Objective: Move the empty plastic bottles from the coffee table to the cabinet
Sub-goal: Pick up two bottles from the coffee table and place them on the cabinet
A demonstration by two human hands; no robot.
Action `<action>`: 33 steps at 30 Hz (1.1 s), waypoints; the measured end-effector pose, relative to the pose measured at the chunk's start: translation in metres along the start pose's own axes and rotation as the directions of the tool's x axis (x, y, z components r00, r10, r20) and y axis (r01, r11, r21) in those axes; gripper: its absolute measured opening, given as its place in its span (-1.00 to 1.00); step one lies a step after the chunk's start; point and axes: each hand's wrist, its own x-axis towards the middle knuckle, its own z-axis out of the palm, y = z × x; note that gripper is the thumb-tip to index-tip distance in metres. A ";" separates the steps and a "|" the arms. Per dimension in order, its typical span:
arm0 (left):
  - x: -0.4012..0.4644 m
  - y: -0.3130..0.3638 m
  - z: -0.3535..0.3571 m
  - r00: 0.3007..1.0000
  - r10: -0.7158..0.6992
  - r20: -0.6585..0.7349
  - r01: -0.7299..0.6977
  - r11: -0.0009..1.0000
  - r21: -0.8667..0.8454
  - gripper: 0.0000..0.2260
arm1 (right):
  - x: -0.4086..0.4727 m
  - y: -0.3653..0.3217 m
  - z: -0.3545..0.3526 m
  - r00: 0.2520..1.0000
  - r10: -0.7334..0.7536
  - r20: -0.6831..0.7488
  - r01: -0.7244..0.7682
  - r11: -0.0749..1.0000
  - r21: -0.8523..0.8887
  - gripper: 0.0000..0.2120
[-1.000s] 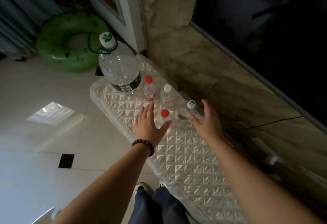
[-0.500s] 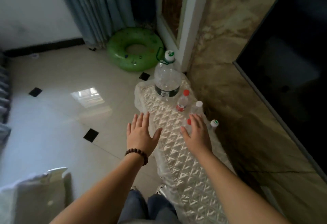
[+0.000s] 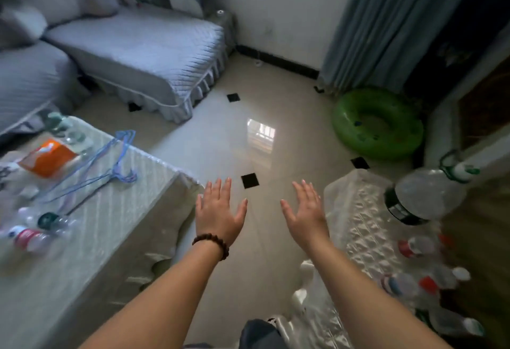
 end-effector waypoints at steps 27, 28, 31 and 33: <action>-0.198 -0.450 -0.186 0.582 -0.756 -0.301 0.721 0.650 -0.238 -0.41 | -0.128 -0.410 0.310 0.622 -0.623 0.473 0.687 0.725 0.050 -0.47; -0.199 -0.456 -0.186 0.571 -0.765 -0.297 0.728 0.640 -0.248 -0.41 | -0.127 -0.416 0.315 0.615 -0.624 0.482 0.694 0.719 0.046 -0.47; -0.194 -0.473 -0.187 0.540 -0.793 -0.281 0.747 0.605 -0.273 -0.40 | -0.118 -0.435 0.332 0.589 -0.624 0.513 0.709 0.704 0.044 -0.47; -0.187 -0.485 -0.186 0.518 -0.809 -0.278 0.764 0.583 -0.276 -0.40 | -0.108 -0.449 0.345 0.575 -0.625 0.527 0.716 0.697 0.045 -0.48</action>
